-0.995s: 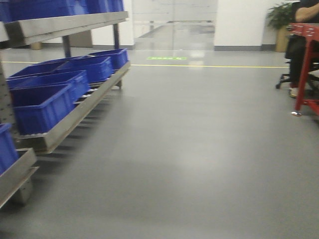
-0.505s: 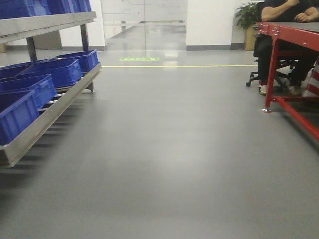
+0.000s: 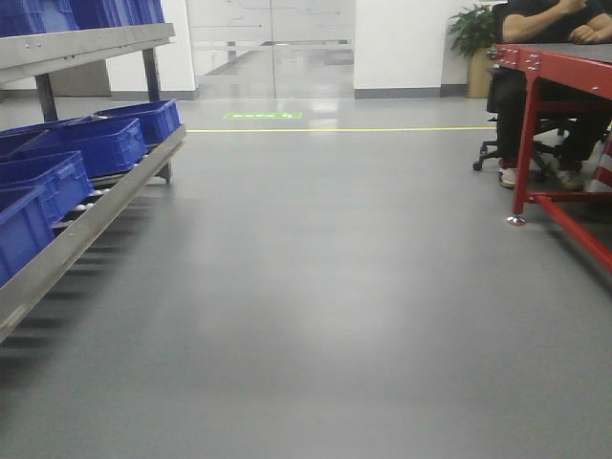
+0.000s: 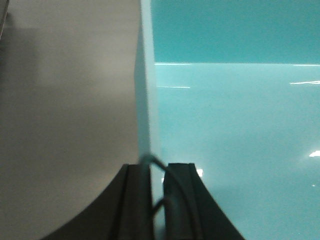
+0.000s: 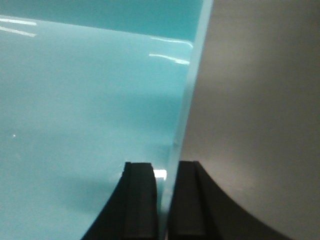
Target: Move two blue bins to right shelf middle
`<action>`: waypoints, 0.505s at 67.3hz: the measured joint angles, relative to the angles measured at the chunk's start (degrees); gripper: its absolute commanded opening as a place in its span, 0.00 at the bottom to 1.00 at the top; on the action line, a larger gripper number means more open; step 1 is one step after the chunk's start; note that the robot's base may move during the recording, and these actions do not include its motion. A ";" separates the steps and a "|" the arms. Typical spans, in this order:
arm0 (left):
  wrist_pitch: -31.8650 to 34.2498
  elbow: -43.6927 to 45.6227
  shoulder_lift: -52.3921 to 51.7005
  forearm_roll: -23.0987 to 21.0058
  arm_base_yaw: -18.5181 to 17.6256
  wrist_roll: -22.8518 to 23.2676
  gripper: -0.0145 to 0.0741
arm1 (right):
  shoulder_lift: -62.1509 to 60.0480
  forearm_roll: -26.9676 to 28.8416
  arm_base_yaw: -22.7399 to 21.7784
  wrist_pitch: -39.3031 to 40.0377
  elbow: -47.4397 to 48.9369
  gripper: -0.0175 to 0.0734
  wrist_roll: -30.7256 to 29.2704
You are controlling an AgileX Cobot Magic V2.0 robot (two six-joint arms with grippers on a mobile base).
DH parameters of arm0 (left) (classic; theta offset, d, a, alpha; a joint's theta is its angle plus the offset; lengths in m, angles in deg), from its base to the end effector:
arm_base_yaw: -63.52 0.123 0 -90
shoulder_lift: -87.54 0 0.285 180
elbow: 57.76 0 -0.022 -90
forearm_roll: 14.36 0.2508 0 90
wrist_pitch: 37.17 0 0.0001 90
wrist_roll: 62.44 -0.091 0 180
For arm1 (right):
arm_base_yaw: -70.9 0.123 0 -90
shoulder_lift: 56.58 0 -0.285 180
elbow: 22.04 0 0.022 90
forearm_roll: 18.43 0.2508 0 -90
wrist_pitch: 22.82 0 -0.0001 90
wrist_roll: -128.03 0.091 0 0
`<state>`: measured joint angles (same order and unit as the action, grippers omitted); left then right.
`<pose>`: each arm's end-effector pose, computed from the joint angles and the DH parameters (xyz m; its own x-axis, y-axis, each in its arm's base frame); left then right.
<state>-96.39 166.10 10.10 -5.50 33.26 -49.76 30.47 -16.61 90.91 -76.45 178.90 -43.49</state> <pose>0.3038 -0.1633 0.5084 -0.4526 0.1020 -0.8858 0.3377 0.9391 -0.0644 0.2667 0.0996 0.4841 -0.5197 -0.0126 -0.8542 -0.2805 0.9470 0.1567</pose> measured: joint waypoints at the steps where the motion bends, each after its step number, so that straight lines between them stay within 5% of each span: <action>1: 0.00 0.00 0.00 0.00 0.00 0.00 0.04 | 0.00 0.00 0.00 0.00 0.00 0.02 0.00; 34: 0.00 0.00 0.00 0.00 0.00 0.00 0.04 | 0.00 0.00 0.00 0.00 0.00 0.02 0.00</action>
<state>-96.39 166.10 10.10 -5.50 33.26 -49.76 30.47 -16.61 90.91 -76.45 178.90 -43.49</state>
